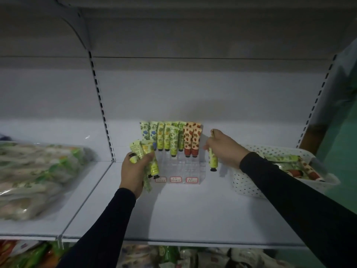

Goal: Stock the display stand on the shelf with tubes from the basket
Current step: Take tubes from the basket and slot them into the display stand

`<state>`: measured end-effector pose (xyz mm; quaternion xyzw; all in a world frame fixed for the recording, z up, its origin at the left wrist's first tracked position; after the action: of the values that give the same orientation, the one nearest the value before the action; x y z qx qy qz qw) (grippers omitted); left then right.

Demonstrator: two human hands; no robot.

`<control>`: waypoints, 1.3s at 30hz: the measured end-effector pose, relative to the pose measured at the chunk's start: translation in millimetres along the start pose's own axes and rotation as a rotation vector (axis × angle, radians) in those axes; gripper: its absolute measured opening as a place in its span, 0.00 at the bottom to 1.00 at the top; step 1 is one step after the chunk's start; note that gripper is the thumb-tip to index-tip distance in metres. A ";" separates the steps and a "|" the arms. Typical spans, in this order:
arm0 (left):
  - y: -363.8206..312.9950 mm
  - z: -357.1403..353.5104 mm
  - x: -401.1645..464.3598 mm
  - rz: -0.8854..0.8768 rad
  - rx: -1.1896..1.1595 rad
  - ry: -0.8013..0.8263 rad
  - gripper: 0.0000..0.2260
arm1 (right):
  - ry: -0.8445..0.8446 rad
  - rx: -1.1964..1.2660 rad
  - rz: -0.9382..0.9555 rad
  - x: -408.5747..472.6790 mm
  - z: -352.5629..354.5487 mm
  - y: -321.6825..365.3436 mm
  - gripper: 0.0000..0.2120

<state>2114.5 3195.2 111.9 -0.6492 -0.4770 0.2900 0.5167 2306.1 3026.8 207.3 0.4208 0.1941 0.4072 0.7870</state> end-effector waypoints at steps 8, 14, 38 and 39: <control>3.9 9.1 8.1 -0.127 0.037 -0.130 0.10 | -0.219 -0.164 0.115 15.9 2.8 -6.8 0.21; 6.1 7.6 5.2 -0.170 0.047 -0.132 0.09 | -0.334 -0.065 0.166 30.0 -0.9 -12.1 0.17; 6.9 9.4 7.5 -0.116 0.033 -0.125 0.09 | -0.298 -0.032 0.230 30.4 -14.7 -14.6 0.11; 6.1 9.0 7.1 -0.117 0.032 -0.123 0.08 | -0.291 -0.037 0.233 30.5 -15.5 -13.9 0.12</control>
<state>2111.3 3205.2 104.2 -0.5926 -0.5402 0.3064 0.5129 2320.8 3054.8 188.2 0.4804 0.0207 0.4338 0.7620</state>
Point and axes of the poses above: each hand's wrist, its own x-axis towards the middle knuckle, its own z-axis out of the back of the hand, y = z × x, the point moved 5 cm from there along x, towards the middle knuckle, and after that the axes turned 2 degrees about -z, right-handed, at the moved point
